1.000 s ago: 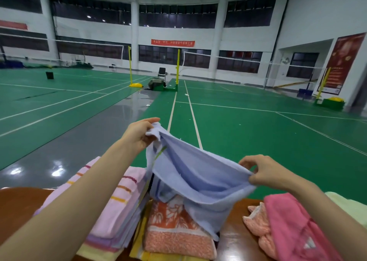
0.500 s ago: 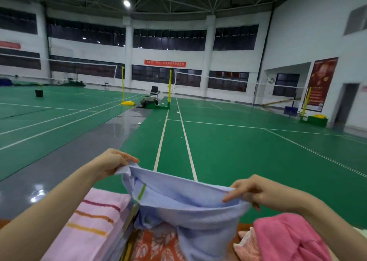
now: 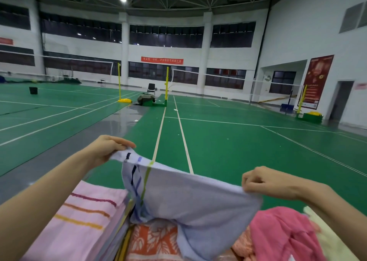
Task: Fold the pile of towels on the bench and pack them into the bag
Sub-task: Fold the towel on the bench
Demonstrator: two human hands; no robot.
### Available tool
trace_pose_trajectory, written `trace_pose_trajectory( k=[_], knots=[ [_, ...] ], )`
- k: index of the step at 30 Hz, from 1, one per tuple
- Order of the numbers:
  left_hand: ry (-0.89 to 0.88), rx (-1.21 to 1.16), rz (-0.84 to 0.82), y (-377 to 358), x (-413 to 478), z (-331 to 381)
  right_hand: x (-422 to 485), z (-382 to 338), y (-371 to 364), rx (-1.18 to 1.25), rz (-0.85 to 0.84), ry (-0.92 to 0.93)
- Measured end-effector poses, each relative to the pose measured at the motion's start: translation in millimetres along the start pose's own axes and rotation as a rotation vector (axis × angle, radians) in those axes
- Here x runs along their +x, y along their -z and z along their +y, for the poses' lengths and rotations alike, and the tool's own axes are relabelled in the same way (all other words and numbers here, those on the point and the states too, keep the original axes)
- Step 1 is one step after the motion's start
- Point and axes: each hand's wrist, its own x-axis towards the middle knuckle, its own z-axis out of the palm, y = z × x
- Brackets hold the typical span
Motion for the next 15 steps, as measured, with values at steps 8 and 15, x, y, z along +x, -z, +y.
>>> trace_pose_trajectory(
  k=[8,15],
  knots=[
    [0.03,0.2,-0.168,-3,-16,19,3,4,33,0.541,0.773,0.039],
    [-0.313,0.827,0.047,-21,-15,25,10,-1,54,0.402,0.872,-0.062]
  ],
)
